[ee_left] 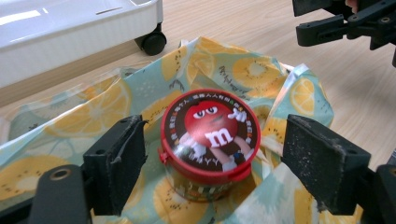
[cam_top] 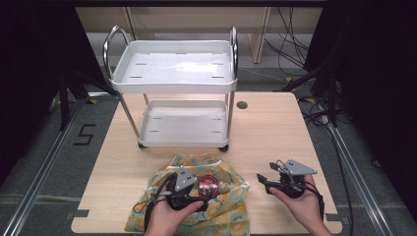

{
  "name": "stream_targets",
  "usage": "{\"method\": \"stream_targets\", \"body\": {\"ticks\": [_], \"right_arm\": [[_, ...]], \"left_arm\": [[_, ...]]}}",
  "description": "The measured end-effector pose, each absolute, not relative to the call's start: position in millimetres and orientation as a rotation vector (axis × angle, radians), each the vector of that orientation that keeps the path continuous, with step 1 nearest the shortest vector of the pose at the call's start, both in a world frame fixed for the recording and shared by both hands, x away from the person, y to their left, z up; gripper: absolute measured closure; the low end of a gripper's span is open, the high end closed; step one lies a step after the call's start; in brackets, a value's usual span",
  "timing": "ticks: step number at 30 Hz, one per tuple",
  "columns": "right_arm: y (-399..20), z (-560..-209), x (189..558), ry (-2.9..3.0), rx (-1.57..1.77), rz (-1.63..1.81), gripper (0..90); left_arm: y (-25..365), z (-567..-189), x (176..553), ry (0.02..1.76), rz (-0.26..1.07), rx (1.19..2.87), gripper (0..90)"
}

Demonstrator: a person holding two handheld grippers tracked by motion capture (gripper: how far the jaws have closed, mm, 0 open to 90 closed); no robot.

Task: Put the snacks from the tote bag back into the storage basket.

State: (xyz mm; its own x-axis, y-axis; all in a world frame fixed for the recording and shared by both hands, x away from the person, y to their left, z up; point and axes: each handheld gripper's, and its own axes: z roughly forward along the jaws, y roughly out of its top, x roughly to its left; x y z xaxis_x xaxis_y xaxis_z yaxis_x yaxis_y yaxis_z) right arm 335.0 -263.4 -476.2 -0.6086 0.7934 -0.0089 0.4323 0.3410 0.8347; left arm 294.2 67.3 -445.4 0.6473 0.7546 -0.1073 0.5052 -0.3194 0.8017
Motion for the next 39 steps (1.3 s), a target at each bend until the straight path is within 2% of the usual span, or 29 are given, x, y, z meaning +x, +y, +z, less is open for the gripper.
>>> {"method": "stream_targets", "body": {"ticks": [7,8,12,33,39], "right_arm": [[-264,-476,335,2.193,1.069,1.177,35.5],[-264,-476,335,2.193,1.069,1.177,35.5],[-264,-476,335,2.193,1.069,1.174,35.4],[-263,-476,335,2.203,1.064,1.167,35.4],[-263,-476,334,2.204,1.094,1.167,35.4]], "left_arm": [[58,-447,304,0.997,0.331,2.033,19.8],[62,-446,306,0.955,0.332,2.11,19.8],[58,-452,311,0.982,0.31,2.143,18.8],[50,-466,320,1.012,0.279,2.158,19.7],[49,-465,320,0.968,0.281,2.175,17.4]]}}
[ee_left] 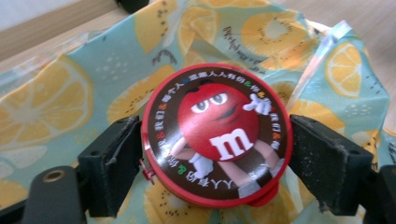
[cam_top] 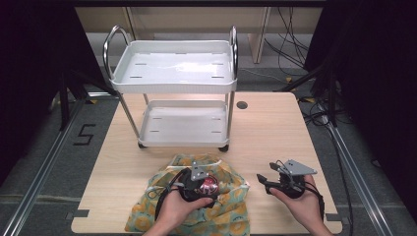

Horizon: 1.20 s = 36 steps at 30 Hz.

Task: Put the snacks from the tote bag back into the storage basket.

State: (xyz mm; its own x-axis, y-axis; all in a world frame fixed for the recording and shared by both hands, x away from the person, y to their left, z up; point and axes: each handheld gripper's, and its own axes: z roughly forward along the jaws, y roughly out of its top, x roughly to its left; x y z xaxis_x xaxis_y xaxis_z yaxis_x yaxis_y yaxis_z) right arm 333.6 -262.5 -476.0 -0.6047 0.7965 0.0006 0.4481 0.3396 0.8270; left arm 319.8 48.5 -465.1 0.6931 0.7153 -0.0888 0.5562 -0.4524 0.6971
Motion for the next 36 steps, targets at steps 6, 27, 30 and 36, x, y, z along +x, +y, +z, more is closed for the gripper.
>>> {"method": "stream_targets", "body": {"ticks": [6,27,30,36], "right_arm": [[-263,-476,335,2.207,1.059,1.164,35.4],[-262,-476,334,2.208,1.088,1.168,35.4],[-262,-476,334,2.209,1.09,1.168,35.4],[-262,-476,334,2.211,1.089,1.168,35.4]], "left_arm": [[48,-465,321,0.941,0.278,2.19,14.7],[41,-476,328,0.99,0.282,2.188,23.1],[40,-477,328,0.982,0.296,2.194,23.5],[40,-477,327,0.948,0.317,2.207,24.5]]}}
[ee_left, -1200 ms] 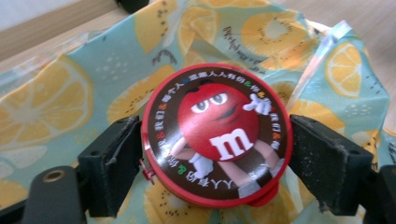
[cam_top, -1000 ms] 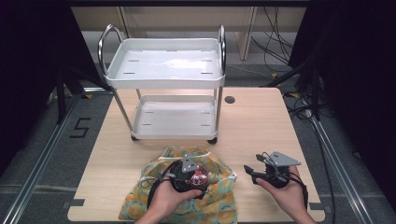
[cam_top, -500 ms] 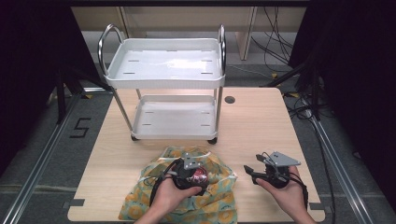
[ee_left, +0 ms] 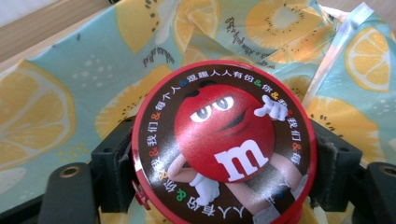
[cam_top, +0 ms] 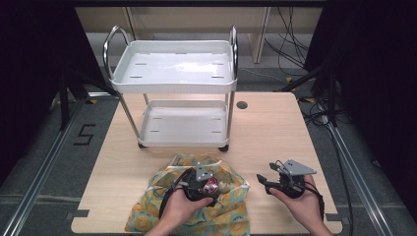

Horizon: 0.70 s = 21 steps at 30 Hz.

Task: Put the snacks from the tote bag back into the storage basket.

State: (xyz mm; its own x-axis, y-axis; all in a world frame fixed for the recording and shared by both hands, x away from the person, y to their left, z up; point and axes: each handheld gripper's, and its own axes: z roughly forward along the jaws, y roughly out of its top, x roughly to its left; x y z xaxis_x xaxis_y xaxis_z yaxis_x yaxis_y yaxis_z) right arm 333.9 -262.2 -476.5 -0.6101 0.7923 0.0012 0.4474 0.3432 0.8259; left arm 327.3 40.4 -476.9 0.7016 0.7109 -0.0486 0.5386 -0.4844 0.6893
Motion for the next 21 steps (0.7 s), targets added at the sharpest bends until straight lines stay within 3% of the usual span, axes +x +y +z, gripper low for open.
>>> {"method": "stream_targets", "body": {"ticks": [21], "right_arm": [[-262.7,-476.2,334.2,2.209,1.085,1.168,35.4]], "left_arm": [[40.1,-475.3,323.5,0.908,0.354,2.222,25.3]]}}
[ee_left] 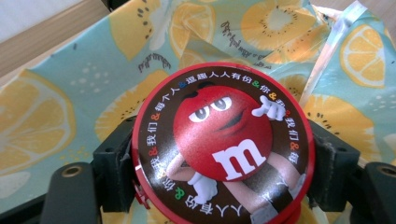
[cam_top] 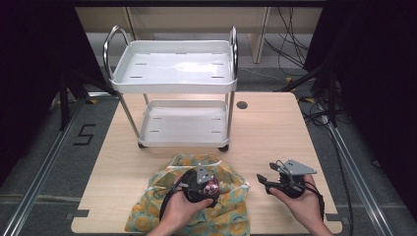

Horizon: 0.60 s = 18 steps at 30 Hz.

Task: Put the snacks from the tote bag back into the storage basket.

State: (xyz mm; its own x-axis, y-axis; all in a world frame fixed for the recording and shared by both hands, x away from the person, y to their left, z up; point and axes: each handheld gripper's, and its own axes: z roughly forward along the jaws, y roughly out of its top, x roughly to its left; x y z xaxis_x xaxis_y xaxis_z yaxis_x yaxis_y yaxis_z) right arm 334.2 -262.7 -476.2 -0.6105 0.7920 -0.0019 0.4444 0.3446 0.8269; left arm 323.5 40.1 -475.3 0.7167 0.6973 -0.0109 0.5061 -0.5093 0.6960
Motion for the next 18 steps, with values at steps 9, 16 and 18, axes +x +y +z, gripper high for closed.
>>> {"method": "stream_targets", "body": {"ticks": [9,16,18], "right_arm": [[-265,-476,337,2.197,1.033,1.165,35.4],[-264,-476,336,2.214,1.05,1.172,35.5],[-264,-476,336,2.213,1.045,1.172,35.4]], "left_arm": [[42,-471,323,0.889,0.373,2.219,25.3],[45,-467,321,0.885,0.389,2.204,25.4],[46,-465,320,0.898,0.376,2.202,25.3]]}}
